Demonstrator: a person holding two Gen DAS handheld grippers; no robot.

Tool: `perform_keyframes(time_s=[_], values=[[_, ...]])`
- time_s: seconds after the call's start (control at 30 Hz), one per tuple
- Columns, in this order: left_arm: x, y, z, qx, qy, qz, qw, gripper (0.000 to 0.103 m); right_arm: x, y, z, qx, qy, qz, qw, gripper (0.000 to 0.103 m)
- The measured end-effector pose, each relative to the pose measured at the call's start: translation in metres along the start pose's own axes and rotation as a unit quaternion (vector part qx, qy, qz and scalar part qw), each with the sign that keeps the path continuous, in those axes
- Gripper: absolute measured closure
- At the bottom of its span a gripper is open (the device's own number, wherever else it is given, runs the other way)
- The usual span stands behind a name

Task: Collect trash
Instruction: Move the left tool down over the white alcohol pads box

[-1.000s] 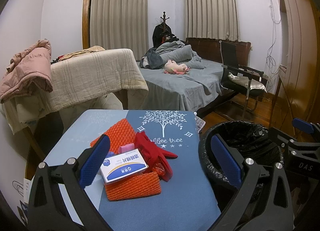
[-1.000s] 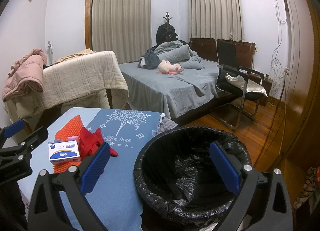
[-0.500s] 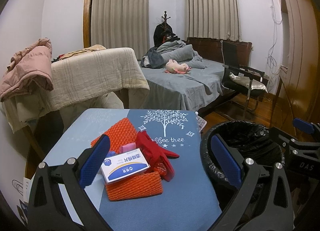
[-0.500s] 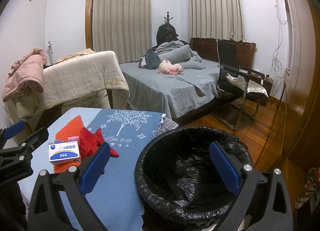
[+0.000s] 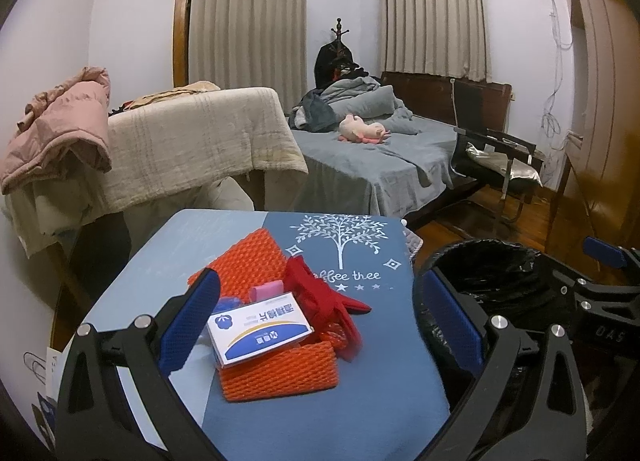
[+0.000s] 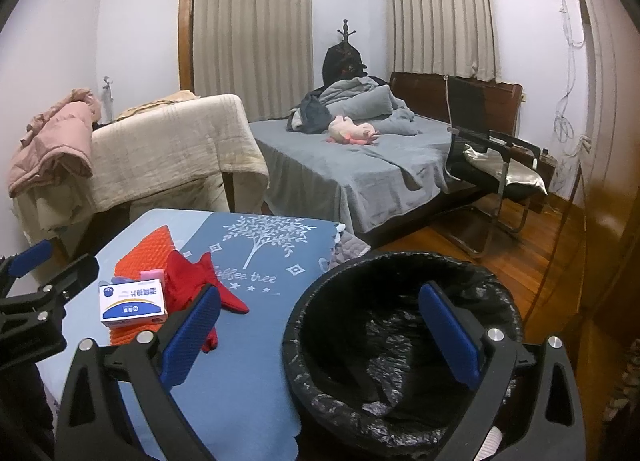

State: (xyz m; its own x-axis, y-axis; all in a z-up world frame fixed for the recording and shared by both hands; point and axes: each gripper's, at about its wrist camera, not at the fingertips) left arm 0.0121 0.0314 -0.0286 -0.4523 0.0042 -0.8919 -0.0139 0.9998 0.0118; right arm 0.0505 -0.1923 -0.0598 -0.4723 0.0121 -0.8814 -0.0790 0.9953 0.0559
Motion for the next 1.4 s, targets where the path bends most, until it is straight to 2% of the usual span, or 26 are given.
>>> perform_keyframes(time_s=[0.17,0.27,0.53,0.83,1.2,1.3,1.4], values=[[0.006,0.014,0.007,-0.014,-0.006,-0.001,0.9999,0.005,-0.002,0.005,0.014,-0.015,0.001,-0.003,1.0,0.006],[0.01,0.028,0.017,-0.038,-0.006,-0.003,0.9993,0.005,-0.002,0.015,0.028,-0.024,0.006,-0.012,1.0,0.006],[0.024,0.071,0.045,-0.076,0.018,-0.023,0.9967,0.005,0.002,0.043,0.065,-0.052,0.017,-0.034,0.998,0.006],[0.043,0.083,0.08,-0.073,0.051,-0.016,0.9959,0.005,0.011,0.068,0.105,-0.063,0.04,-0.044,0.996,0.006],[0.069,0.087,0.107,-0.065,0.095,-0.017,0.9933,0.006,0.021,0.072,0.128,-0.058,0.064,-0.05,0.995,0.006],[0.072,0.083,0.109,-0.056,0.098,-0.017,0.9934,0.009,0.023,0.073,0.13,-0.057,0.069,-0.052,0.995,0.006],[0.073,0.079,0.109,-0.042,0.102,-0.017,0.9937,0.02,0.024,0.073,0.131,-0.054,0.069,-0.054,0.995,0.006]])
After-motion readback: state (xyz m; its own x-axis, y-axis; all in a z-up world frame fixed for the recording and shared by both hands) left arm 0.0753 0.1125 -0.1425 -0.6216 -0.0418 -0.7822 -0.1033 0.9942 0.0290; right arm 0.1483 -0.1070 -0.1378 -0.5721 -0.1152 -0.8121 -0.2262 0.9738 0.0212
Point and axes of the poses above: each gripper's, at about its wrist camera, not at the fingertips, and z roughly the way its jaws point, y to its left, x to its underside
